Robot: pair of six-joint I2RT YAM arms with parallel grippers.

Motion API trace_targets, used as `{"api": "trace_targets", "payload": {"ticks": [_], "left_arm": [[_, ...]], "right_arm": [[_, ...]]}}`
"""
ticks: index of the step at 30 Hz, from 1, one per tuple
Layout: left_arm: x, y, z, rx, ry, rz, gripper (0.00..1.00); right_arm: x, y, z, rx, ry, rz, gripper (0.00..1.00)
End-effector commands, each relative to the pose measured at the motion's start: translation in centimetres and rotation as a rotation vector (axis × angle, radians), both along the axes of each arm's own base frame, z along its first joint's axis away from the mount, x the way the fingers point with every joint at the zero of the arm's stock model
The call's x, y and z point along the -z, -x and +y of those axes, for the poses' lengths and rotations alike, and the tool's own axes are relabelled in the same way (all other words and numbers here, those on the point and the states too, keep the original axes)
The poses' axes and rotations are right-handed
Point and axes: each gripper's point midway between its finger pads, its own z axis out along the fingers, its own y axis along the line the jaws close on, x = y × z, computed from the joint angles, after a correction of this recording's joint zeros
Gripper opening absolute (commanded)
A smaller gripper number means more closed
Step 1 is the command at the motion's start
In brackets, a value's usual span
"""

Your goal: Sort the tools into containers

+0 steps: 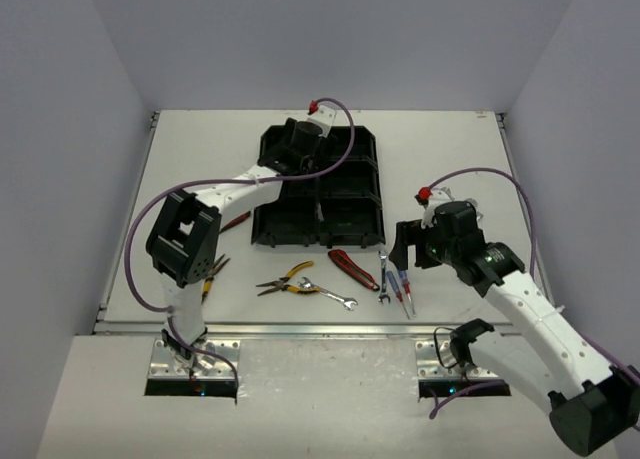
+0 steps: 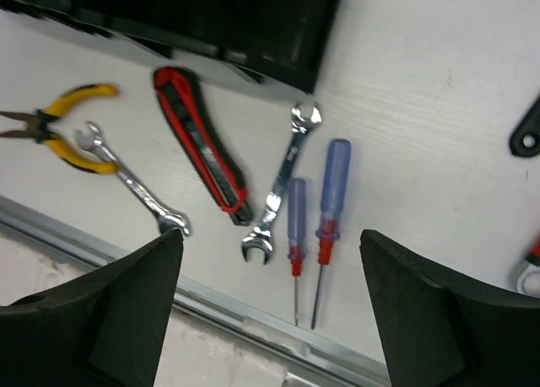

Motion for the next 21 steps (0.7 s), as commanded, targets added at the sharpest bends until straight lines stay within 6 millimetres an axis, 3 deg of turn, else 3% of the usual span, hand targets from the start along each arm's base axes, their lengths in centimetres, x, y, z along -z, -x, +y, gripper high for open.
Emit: {"api": "trace_targets", "payload": {"ticks": [1,3,5,7,9,12,15,19,21], "left_arm": [[-8.1,1.7,-0.9,0.032,0.178,-0.098,0.92],[-12.4,3.6,-0.1,0.010,0.273,-0.147,1.00],[-15.6,6.5,0.4,0.011,0.426,-0.167,1.00],[-17.6,9.2,0.8,0.036,0.543,-0.177,1.00],[-18.3,12.4,0.8,0.099,0.665,-0.179,1.00],[-16.4,15.5,1.1,0.141,0.730,-0.129,1.00],[-14.9,17.7,1.2,0.173,0.757,-0.086,1.00],[-13.8,19.4,1.2,0.211,0.773,-0.056,1.00],[-13.0,19.9,1.2,0.216,0.771,-0.032,1.00]], "right_arm": [[2.7,-0.8,-1.9,0.117,0.112,0.094,0.80],[4.7,-0.6,-2.0,0.135,0.126,0.139,0.69],[5.9,-0.5,-2.1,0.142,0.145,0.170,0.57],[7.2,-0.4,-2.4,0.145,0.175,0.210,0.52],[8.4,-0.2,-2.6,0.142,0.203,0.243,0.46],[10.0,-0.1,-2.4,0.127,0.224,0.293,0.39],[11.6,0.0,-2.5,0.125,0.242,0.333,0.39],[13.5,0.5,-2.4,0.114,0.258,0.382,0.38],[14.4,0.6,-2.8,0.125,0.282,0.401,0.32]]}}
